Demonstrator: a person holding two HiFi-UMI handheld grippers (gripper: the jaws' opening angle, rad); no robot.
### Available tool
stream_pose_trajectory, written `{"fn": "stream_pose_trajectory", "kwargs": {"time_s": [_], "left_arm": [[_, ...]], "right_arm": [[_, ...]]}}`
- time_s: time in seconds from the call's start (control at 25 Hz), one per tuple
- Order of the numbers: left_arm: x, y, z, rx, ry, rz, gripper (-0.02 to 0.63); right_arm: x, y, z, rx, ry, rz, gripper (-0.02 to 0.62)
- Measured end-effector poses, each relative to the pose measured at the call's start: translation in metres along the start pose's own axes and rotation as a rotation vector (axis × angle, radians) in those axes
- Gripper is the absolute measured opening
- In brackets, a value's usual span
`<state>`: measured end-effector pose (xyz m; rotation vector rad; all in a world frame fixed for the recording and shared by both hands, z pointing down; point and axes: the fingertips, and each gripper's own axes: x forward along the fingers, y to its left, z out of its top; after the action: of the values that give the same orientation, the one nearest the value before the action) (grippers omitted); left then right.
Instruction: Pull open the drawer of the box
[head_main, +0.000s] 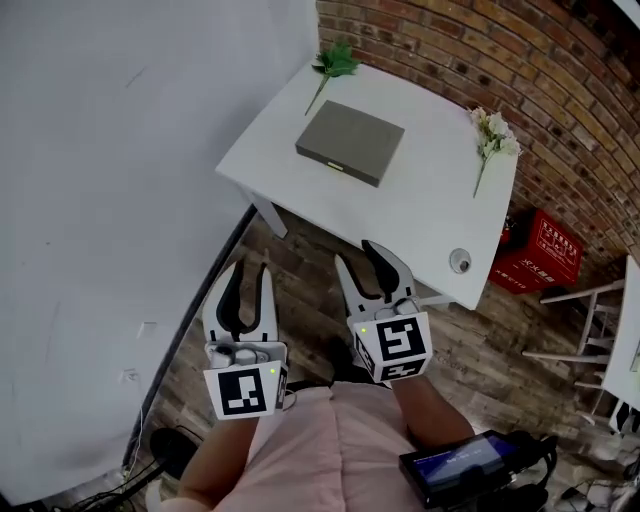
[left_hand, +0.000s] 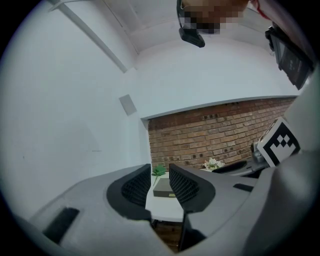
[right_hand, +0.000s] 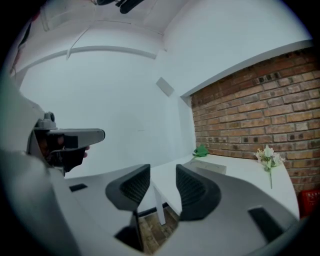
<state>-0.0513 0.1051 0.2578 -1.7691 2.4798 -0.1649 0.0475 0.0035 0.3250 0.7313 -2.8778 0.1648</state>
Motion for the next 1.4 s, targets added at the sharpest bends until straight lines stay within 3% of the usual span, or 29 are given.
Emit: {"fn": "stream_pose_trajectory", "kwargs": {"time_s": [0.24, 0.64, 1.0, 1.4], "left_arm": [[0.039, 0.001, 0.009, -0.001, -0.038, -0.011, 0.114], [0.083, 0.028, -0.022, -0.065, 0.035, -0.044, 0.109], [0.168, 0.068, -0.053, -0.073, 0.087, -0.203, 0.109], [0.239, 0.085, -0.013, -0.077, -0.042, -0.381, 0.094]], "right_arm": [[0.030, -0.018, 0.014, -0.028, -0.013, 0.005, 0.161], [0.083, -0.023, 0.009, -0.023, 0.038, -0.022, 0.160], [0.163, -0.033, 0.000, 0.020, 0.081, -0.148, 0.160], [0.194, -0.059, 0.054, 0.018, 0.004, -0.343, 0.160]]}}
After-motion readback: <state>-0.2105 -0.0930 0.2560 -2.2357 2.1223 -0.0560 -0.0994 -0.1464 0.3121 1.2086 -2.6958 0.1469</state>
